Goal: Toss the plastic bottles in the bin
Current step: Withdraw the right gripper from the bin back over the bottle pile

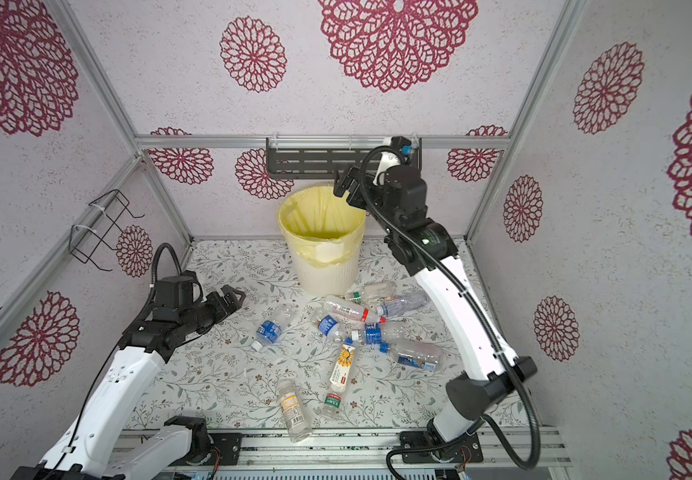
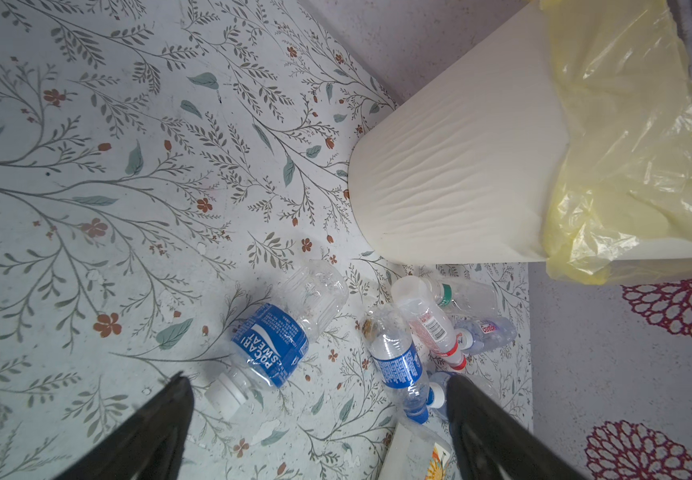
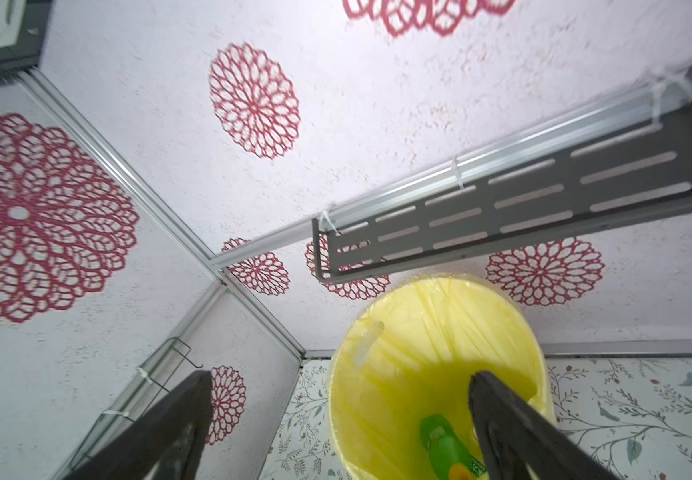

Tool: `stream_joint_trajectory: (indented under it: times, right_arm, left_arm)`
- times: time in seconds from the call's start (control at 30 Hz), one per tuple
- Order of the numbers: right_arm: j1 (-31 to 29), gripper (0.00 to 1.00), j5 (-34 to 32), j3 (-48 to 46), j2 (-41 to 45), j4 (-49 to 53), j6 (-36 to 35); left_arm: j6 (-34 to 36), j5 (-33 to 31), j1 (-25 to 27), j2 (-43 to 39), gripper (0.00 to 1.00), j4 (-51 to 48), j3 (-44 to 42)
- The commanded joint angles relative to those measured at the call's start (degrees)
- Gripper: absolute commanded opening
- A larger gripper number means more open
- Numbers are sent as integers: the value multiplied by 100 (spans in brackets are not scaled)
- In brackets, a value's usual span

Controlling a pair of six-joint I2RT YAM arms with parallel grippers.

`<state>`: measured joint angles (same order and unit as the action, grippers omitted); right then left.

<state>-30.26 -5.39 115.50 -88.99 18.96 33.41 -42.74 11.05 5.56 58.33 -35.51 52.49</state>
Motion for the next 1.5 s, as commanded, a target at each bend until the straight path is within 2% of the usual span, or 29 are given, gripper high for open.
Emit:
stream_joint_trajectory:
  times: [0.0,0.37,0.57,0.93,1.3,1.47]
  right_arm:
    - [11,99,-119,-657,317,-83,-166]
    - [9,99,-808,-3651,2278,-490,-190]
    - [9,99,-1048,-4815,3127,-341,-23]
    - [6,99,-1136,-6400,4031,-195,444]
    - [11,99,-1040,-7302,4614,-120,884]
    - [7,99,-818,-7580,4711,-48,1051]
  left_arm:
    - [212,-68,-46,13,97,-18,24]
    - [365,112,-46,10,97,-88,-35]
    - [343,224,-46,85,97,-27,-159]
    - [488,363,-38,323,97,-65,-178]
    - [688,356,13,518,97,-184,-176]
    - [747,290,217,667,97,-96,-230]
